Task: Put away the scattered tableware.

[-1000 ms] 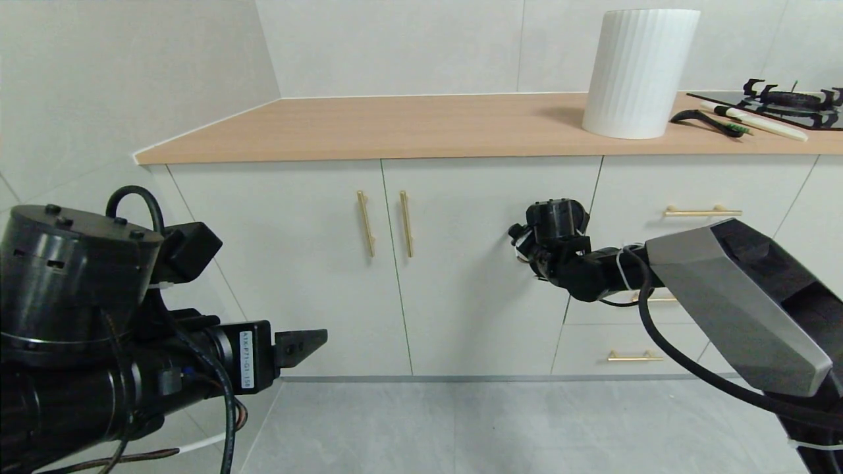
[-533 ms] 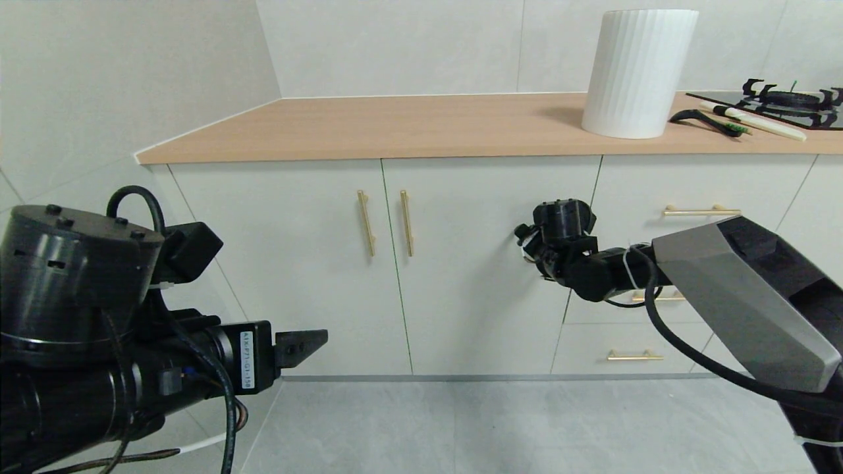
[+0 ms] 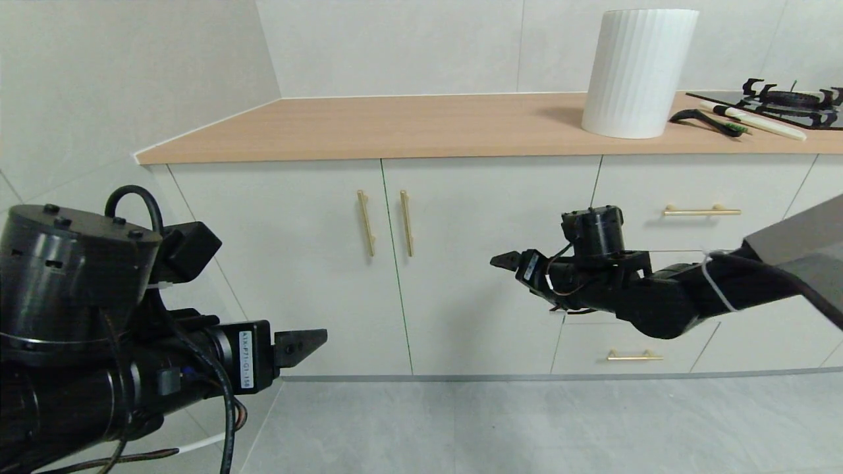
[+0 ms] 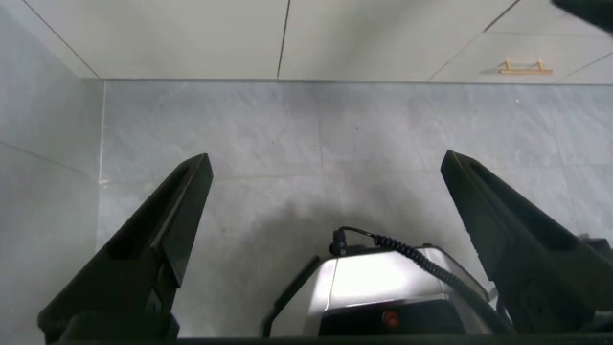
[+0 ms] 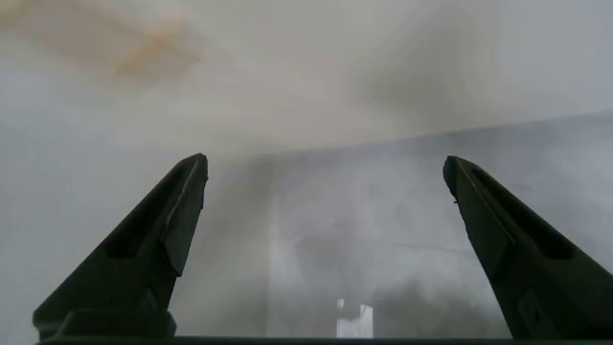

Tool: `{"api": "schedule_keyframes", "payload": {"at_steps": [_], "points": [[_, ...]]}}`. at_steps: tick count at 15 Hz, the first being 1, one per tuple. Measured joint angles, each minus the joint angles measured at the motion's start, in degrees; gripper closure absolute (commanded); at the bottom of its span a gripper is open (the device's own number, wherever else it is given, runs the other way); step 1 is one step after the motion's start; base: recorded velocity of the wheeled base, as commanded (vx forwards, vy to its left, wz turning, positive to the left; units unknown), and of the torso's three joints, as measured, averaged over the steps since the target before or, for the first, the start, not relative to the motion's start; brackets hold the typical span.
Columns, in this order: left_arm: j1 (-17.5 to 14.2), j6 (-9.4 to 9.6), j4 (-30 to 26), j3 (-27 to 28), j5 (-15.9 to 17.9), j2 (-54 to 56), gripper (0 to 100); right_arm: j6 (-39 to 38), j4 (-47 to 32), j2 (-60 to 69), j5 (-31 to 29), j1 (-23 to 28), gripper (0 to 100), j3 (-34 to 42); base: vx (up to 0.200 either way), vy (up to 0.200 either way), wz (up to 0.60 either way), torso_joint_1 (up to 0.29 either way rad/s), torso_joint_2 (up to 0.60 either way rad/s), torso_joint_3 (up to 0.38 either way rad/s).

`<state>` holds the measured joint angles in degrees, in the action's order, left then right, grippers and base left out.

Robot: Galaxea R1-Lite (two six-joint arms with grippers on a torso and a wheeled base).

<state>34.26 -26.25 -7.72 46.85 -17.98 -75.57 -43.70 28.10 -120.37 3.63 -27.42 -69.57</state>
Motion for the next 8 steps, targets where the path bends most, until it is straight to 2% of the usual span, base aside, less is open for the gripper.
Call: {"api": "schedule_keyframes", "payload": {"at_steps": [3,6,8], "points": [[0.0,0.04,0.0,0.0,0.0,0.4,0,3.2,1.0,5.9,0.2,-0.7,0,4.7,0.000,0.000,0.00,0.000,0.00,0.000],[-0.6,0.11,0.0,0.0,0.0,1.8,0,7.6,1.1,12.6,-3.6,-1.5,0,9.4,0.000,0.000,0.00,0.000,0.00,0.000],[-2.4,0.55,-0.1,-0.2,0.1,3.8,0,11.8,1.1,18.2,-7.0,-1.7,0,13.5,0.000,0.000,0.00,0.000,0.00,0.000]]}}
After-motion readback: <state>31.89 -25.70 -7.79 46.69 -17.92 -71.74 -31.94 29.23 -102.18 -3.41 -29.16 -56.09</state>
